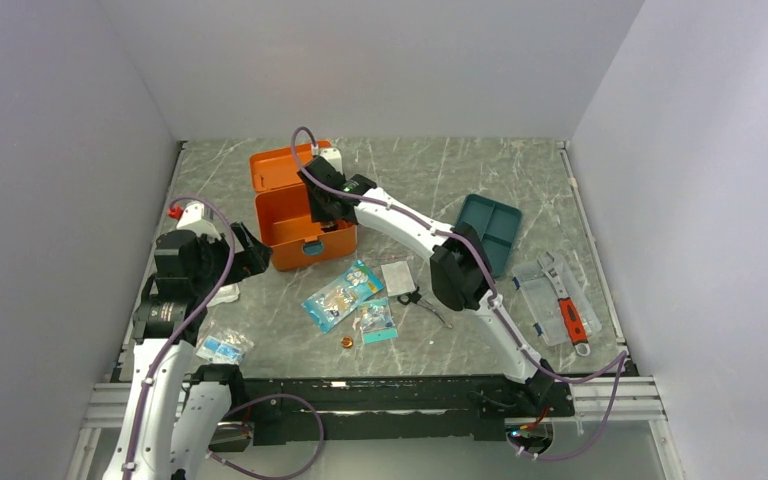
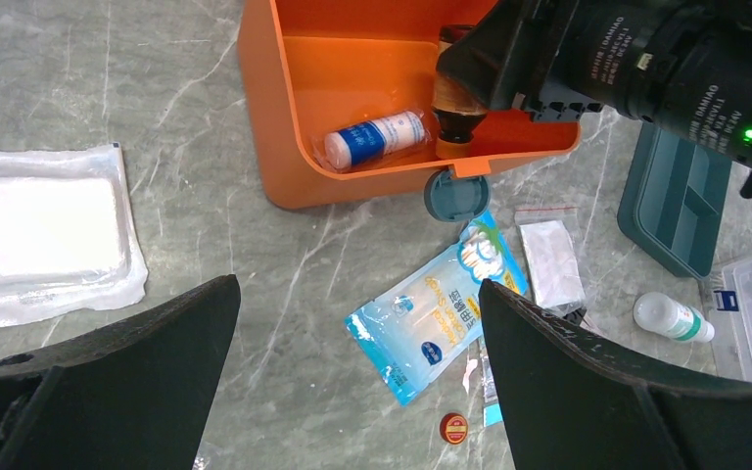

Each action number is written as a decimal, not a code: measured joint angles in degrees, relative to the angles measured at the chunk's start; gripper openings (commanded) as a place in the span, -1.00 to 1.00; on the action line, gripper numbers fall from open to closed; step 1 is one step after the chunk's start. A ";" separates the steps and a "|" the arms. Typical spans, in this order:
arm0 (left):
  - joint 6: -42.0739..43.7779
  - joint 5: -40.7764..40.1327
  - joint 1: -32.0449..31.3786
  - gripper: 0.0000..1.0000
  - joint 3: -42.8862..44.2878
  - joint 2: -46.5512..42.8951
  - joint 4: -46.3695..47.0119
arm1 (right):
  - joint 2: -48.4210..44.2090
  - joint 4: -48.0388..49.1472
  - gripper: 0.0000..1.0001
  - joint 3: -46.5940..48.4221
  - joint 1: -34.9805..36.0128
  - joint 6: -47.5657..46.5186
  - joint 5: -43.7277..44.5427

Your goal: Organize the medicine kit

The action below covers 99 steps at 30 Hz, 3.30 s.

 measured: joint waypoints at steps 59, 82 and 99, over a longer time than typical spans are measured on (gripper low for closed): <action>0.04 0.07 -0.63 0.97 0.00 1.07 -0.09 | -43.69 20.13 0.84 -40.98 -0.09 -11.61 -3.39; 0.46 -1.40 -0.63 0.97 0.00 1.27 -0.44 | -69.20 25.05 0.57 -76.00 -8.63 -1.90 -10.40; 0.59 -1.77 -0.63 0.97 0.00 1.31 -0.44 | -51.10 22.71 0.22 -75.87 -7.39 0.85 -6.27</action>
